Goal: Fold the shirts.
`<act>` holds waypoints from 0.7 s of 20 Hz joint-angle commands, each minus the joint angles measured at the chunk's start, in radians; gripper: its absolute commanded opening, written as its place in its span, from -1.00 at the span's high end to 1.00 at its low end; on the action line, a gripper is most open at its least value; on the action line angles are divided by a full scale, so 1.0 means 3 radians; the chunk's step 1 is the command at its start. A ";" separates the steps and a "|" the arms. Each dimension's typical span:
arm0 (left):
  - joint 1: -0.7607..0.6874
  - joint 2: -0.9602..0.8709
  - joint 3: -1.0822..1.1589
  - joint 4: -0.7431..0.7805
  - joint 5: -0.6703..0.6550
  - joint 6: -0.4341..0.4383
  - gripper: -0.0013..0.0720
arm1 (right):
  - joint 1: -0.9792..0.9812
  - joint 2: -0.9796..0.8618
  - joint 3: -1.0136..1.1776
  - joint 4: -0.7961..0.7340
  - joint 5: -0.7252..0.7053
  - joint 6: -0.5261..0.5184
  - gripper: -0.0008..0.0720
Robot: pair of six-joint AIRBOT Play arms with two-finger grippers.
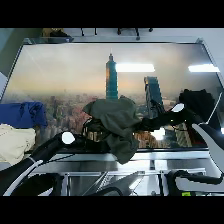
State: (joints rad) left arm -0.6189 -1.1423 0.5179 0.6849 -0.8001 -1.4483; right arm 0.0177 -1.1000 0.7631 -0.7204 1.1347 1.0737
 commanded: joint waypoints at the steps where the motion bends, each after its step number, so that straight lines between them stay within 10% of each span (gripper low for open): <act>1: -0.0088 -0.0427 0.0399 -0.0014 0.0045 0.0013 0.48 | 0.0000 -0.0057 0.0015 0.0170 0.0017 -0.0296 0.92; 2: -0.0085 -0.0497 0.0537 -0.0014 -0.0014 0.0086 0.93 | -0.0009 -0.0020 0.0048 0.0168 0.0071 -0.0317 0.93; 14: 0.1030 0.1144 0.2720 0.0245 -0.0741 -0.0003 0.93 | -0.1258 0.1142 0.2527 0.1446 0.0946 -0.0355 0.93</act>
State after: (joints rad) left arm -0.4156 -0.9520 1.1473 0.7528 -0.9855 -1.4330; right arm -0.2752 -0.8429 1.3067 -0.4412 1.3926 0.9882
